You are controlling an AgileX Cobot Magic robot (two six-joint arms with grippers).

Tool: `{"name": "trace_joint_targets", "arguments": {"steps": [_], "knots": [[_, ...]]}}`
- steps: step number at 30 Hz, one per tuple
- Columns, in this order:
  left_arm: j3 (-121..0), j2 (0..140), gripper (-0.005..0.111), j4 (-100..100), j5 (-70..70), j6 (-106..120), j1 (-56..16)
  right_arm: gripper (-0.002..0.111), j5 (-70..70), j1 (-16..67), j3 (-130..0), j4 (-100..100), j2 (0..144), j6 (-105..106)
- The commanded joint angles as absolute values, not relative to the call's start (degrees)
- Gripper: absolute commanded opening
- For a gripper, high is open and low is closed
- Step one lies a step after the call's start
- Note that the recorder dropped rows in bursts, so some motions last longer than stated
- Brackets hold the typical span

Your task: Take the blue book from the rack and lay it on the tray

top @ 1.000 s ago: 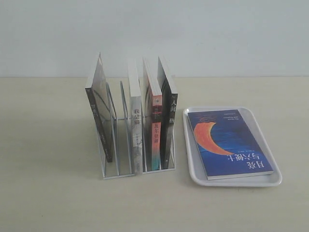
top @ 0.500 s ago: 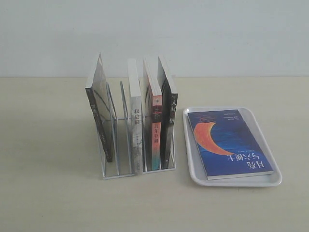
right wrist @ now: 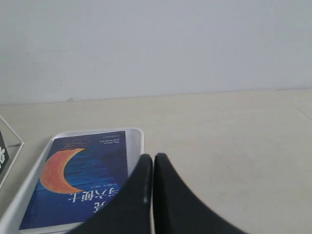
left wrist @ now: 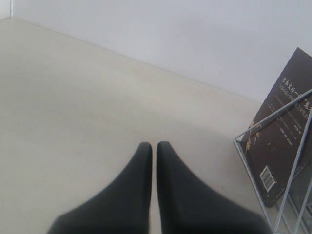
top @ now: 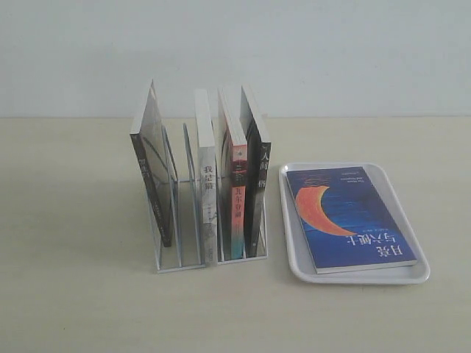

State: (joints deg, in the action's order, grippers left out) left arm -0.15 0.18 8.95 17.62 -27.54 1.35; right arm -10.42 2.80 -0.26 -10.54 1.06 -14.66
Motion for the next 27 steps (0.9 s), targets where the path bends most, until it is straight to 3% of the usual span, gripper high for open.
{"name": "trace_joint_targets", "arguments": {"steps": [1,27], "knots": [[0.0,0.0,0.004,8.98,16.91,-27.29,1.49,0.001,-10.89,2.37,0.0,-2.06,0.69,-5.44],[0.0,0.0,0.004,8.98,16.91,-27.29,1.49,0.001,-18.59,2.37,0.0,1.18,0.0,2.25]]}}
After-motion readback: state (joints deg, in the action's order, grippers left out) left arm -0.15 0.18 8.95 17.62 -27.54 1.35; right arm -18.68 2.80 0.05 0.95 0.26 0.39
